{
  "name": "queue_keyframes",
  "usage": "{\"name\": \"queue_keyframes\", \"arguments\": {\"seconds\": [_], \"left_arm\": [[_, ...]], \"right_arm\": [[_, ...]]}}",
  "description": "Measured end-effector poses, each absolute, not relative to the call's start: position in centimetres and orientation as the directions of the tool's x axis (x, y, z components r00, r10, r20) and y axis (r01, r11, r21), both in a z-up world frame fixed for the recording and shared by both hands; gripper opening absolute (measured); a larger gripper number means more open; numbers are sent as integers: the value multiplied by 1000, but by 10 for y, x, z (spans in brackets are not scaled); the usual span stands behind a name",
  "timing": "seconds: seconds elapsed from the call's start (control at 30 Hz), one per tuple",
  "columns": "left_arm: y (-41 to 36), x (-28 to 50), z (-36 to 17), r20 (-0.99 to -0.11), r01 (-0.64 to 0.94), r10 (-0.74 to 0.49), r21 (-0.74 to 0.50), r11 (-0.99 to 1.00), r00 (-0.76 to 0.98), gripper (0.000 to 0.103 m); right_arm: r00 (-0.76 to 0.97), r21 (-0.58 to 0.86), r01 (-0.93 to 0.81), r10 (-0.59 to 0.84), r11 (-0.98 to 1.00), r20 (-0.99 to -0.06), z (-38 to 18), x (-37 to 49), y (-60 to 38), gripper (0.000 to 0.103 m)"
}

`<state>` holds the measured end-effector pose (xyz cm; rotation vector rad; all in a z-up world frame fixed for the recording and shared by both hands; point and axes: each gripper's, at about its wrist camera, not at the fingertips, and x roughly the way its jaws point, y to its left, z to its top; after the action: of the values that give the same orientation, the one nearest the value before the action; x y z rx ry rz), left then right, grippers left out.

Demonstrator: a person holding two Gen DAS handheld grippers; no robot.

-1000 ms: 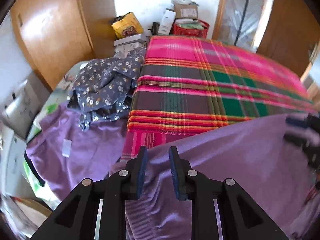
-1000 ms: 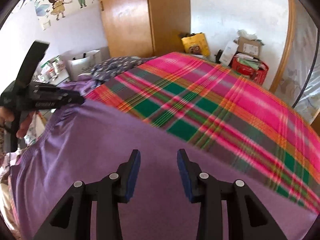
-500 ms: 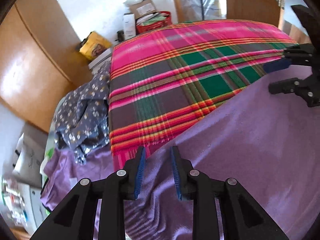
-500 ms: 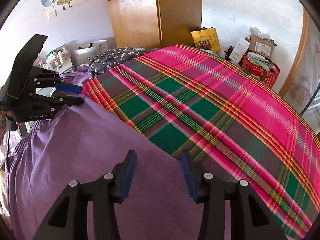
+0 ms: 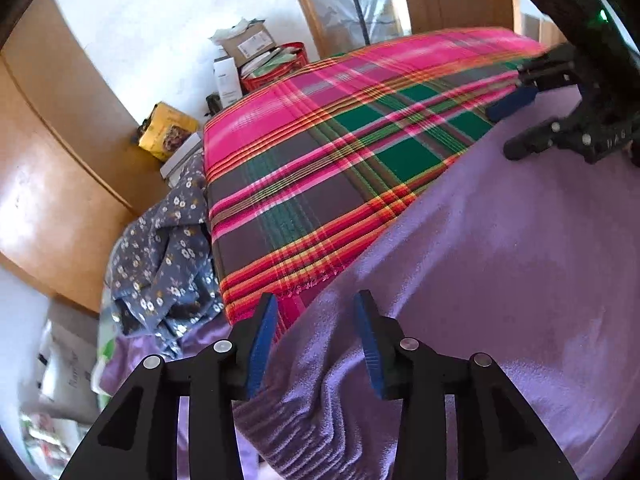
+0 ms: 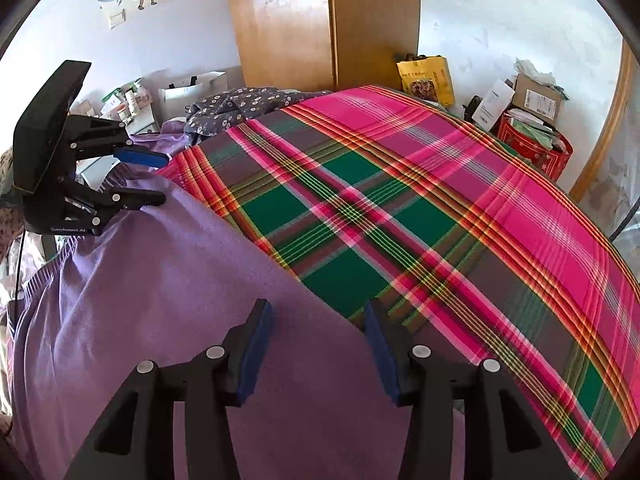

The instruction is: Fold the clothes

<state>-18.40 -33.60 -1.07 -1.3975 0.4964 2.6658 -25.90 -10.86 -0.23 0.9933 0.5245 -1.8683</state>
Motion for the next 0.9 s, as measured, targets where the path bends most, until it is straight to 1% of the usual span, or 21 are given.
{"name": "queue_keyframes", "arguments": {"seconds": [0.07,0.13,0.17,0.2,0.23,0.27,0.3,0.33,0.37,0.43,0.5,0.67,0.8,0.9], "left_arm": [[-340,-184,-11,-815,-212,-50,209,-955,-578,42],[-340,-183,-11,-817,-218,-32,191,-957,-575,38],[-339,-183,-12,-820,-227,-22,184,-956,-571,33],[-338,-184,-12,-823,-236,-13,177,-955,-567,25],[-334,-183,-12,-826,-254,-7,181,-950,-563,20],[-330,-182,-12,-828,-276,-8,196,-941,-561,11],[-324,-180,-13,-826,-295,-20,223,-929,-563,7],[-319,-179,-13,-824,-308,-35,251,-917,-566,5],[-317,-178,-14,-821,-314,-45,266,-911,-569,3],[-318,-178,-13,-822,-303,-44,258,-918,-567,3],[-322,-178,-11,-825,-283,-42,240,-929,-564,4],[-325,-176,-7,-811,-226,-108,283,-932,-575,4],[-328,-169,1,-797,-193,-119,283,-940,-592,4],[-328,-163,8,-782,-182,-125,291,-939,-610,3]], "right_arm": [[-252,46,874,-533,-484,-808,-2,-258,-108,46],[-256,50,872,-539,-487,-802,-3,-257,-106,45],[-257,51,871,-543,-488,-800,-3,-257,-105,45],[-258,51,871,-544,-489,-798,-3,-257,-105,44],[-260,51,870,-545,-490,-797,-3,-256,-105,41],[-261,50,871,-546,-490,-796,-3,-255,-105,38],[-262,48,872,-547,-487,-795,-2,-253,-105,33],[-266,42,873,-548,-485,-793,-2,-251,-105,28],[-272,34,875,-548,-483,-791,-2,-249,-105,26],[-277,23,879,-549,-477,-788,-2,-244,-106,15],[-287,16,875,-544,-484,-788,-1,-242,-107,6],[-321,-11,865,-538,-501,-779,7,-233,-105,4],[-344,-8,859,-564,-512,-750,23,-217,-97,4],[-347,-14,862,-569,-507,-746,31,-205,-94,4]]}}
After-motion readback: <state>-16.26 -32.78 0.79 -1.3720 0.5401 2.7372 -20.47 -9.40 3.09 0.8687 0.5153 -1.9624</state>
